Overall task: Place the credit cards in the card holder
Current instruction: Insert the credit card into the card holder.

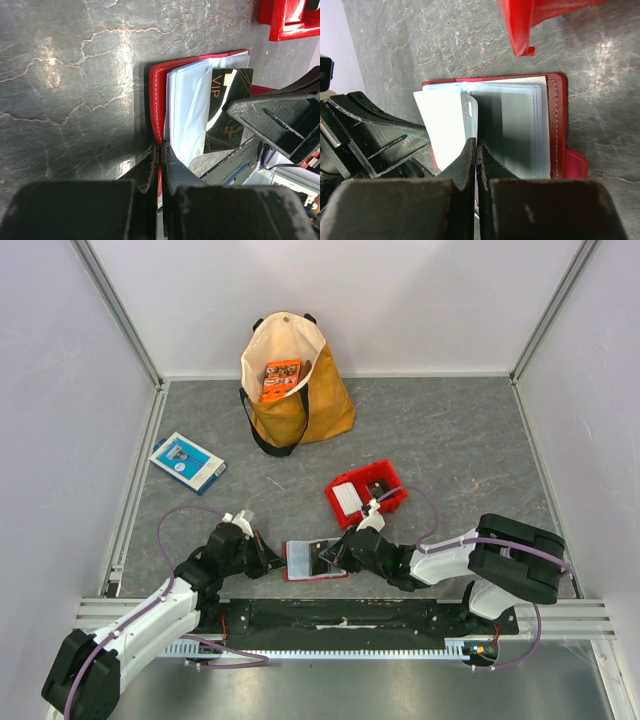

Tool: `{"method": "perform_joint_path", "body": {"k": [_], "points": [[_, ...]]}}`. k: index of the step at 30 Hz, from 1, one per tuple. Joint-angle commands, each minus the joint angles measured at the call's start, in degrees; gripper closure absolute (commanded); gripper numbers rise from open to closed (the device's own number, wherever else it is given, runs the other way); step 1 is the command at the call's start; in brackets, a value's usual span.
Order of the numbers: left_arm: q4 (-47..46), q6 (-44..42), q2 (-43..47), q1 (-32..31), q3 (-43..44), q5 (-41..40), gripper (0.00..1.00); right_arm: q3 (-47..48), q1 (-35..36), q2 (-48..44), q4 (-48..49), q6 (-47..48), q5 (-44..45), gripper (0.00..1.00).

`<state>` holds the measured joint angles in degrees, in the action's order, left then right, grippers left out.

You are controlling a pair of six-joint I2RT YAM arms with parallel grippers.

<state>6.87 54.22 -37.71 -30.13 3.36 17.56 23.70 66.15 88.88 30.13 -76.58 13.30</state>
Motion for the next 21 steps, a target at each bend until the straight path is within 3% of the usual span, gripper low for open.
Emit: {"method": "perform_joint_path", "body": {"k": [1, 13, 17, 21], "points": [[-0.7, 1.5, 0.1, 0.0, -0.1, -0.5, 0.98, 0.9, 0.6, 3.7, -2.8, 0.9, -3.1, 1.0], [-1.1, 1.3, -0.1, 0.0, -0.3, -0.3, 0.98, 4.8, 0.6, 9.3, -0.3, 2.7, -9.3, 1.0], [-0.8, 1.2, 0.0, -0.1, -0.2, -0.3, 0.98, 5.9, 0.6, 6.9, -5.0, 4.9, -7.1, 0.88], [-0.3, 1.2, 0.6, 0.0, -0.1, -0.2, 0.98, 9.0, 0.6, 1.1, -16.3, 9.1, -0.7, 0.62]]}}
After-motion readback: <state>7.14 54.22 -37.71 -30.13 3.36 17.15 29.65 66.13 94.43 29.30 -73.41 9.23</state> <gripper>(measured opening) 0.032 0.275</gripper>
